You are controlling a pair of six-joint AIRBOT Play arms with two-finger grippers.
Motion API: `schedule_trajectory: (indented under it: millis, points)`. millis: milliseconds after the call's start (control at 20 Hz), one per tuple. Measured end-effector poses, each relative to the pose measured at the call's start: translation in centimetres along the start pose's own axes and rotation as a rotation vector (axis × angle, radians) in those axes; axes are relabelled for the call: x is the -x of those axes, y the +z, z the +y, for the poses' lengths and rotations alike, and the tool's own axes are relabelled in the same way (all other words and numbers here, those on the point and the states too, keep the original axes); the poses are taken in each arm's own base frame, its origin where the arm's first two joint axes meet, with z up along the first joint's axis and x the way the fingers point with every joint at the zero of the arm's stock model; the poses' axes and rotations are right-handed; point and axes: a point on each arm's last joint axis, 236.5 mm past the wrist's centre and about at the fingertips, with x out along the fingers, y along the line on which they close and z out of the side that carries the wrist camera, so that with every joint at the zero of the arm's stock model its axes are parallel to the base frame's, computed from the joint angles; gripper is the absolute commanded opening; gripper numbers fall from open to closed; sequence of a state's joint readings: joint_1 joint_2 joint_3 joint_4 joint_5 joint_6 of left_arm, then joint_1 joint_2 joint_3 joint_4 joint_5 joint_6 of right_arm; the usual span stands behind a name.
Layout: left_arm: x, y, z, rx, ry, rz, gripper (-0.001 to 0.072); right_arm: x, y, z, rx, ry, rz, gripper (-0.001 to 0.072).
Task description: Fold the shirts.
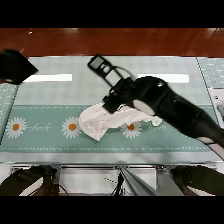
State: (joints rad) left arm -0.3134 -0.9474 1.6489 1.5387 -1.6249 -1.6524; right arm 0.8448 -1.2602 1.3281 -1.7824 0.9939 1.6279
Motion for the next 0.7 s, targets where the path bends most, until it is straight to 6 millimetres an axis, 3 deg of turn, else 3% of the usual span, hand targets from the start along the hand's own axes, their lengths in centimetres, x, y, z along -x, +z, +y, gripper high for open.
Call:
schedule_trajectory:
  millis: [150,250,350,500,550,600,700]
  points:
    - [-5.2,-3.7,0.5,0.003,0.012,0.147,0.0713,3.4,-3.3,-9.8,-0.063,-0.227,0.093,0.0523]
    - [-8.6,-7.0,0.2,0.007,-0.009,0.244,0.0713,6.1,-7.0,-16.6,-0.183,-0.352,0.165,0.0523]
    - [-11.3,-10.7,-0.7,0.025,-0.054,0.331,0.0713,8.6,-11.3,-21.9,-0.326,-0.422,0.227,0.0527]
    - [-14.4,-16.5,-2.2,0.072,-0.129,0.437,0.0710,11.0,-17.6,-26.6,-0.573,-0.427,0.274,0.0546]
    - [-15.1,-18.2,-2.6,0.092,-0.149,0.457,0.0684,11.5,-19.5,-27.6,-0.670,-0.413,0.269,0.0546]
    - [-15.8,-19.7,-3.0,0.118,-0.169,0.472,0.0600,11.7,-20.8,-28.2,-0.754,-0.391,0.250,0.0546]
    - [-17.2,-22.6,-3.4,0.177,-0.198,0.503,0.0581,11.7,-22.9,-28.9,-0.907,-0.334,0.196,0.0546]
